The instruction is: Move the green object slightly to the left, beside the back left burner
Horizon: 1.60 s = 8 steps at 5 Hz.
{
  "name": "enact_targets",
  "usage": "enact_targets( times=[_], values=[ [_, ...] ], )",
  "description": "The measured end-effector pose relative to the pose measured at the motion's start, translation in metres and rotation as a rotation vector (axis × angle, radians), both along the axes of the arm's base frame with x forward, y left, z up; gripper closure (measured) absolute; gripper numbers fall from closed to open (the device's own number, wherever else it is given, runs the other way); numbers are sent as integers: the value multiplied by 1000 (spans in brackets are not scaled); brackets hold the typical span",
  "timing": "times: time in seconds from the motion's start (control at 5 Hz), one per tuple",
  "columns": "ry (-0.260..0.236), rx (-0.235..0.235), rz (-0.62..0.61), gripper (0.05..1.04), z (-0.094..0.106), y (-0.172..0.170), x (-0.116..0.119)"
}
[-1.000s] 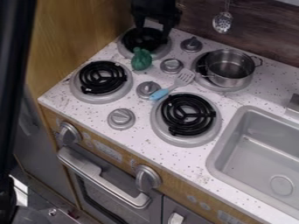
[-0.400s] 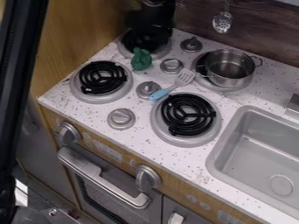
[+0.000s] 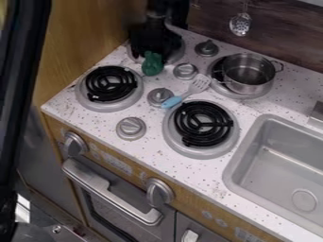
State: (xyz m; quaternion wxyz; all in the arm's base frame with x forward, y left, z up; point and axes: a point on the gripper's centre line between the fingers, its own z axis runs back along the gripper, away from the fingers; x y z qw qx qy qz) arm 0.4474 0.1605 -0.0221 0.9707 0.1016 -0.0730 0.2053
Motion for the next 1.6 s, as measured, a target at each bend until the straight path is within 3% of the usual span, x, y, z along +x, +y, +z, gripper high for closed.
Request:
enact_targets(
  times=[0.2, 0.4, 0.8, 1.0, 1.2, 1.4, 1.6],
  values=[
    [-3, -7, 2, 125, 1, -1, 2],
    [2, -14, -3, 318, -11, -2, 2],
    [0, -10, -2, 882, -7, -1, 4],
    [-22, -10, 2, 1011, -11, -1, 4],
    [-47, 5, 6, 1029, -4, 1, 1],
    [-87, 30, 23, 1029, 19, 8, -8],
    [-94, 31, 61, 1029, 26, 16, -22]
  ],
)
